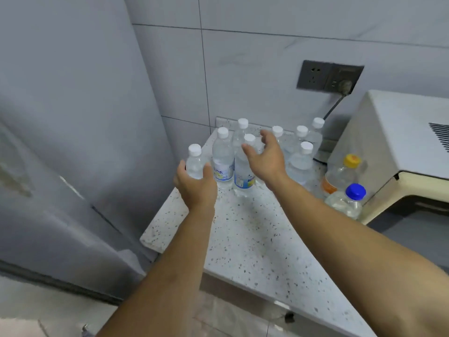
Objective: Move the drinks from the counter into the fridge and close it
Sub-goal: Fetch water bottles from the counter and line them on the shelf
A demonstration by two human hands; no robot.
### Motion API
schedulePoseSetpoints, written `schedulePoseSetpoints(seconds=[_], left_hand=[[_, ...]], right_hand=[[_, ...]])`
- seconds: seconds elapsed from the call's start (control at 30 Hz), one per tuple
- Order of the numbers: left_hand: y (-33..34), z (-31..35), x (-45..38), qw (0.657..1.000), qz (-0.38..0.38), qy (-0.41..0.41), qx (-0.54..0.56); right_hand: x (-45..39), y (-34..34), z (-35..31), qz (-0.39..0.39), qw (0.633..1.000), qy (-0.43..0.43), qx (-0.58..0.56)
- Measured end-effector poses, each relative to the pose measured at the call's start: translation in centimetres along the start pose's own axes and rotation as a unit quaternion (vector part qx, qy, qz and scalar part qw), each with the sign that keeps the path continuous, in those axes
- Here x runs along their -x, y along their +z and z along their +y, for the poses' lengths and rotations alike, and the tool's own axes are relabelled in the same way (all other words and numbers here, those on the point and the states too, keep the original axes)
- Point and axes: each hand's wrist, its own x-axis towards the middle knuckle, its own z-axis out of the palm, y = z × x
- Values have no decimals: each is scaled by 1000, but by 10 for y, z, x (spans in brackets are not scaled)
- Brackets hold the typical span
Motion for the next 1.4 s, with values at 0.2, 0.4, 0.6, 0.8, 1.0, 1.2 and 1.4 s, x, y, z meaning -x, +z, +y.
schedulePoseSetpoints(seconds=[0.2, 0.4, 0.6, 0.8, 1.0, 1.2, 1.4], left_hand=[[25, 9, -34, 996, 1, -16, -85], [25, -3, -39, 995, 1, 7, -98], [5, -13, -6, 990, -71, 79, -96], [-19, -5, 25, 987, -108, 78, -90], [-38, -13, 54, 963, -236, 84, -98], [-38, -31, 71, 938, -290, 152, -114], [-39, -69, 69, 939, -318, 100, -82]], right_hand=[[-17, 9, 5, -43, 999, -2, -9], [-18, 3, 15, -61, 998, -18, -17], [14, -22, 34, -42, 995, -42, -81], [62, -46, 43, -18, 992, -70, -101], [99, -74, 52, -52, 989, -90, -107], [124, -75, 67, -14, 989, -74, -125], [155, -61, 104, -34, 993, 16, -110]])
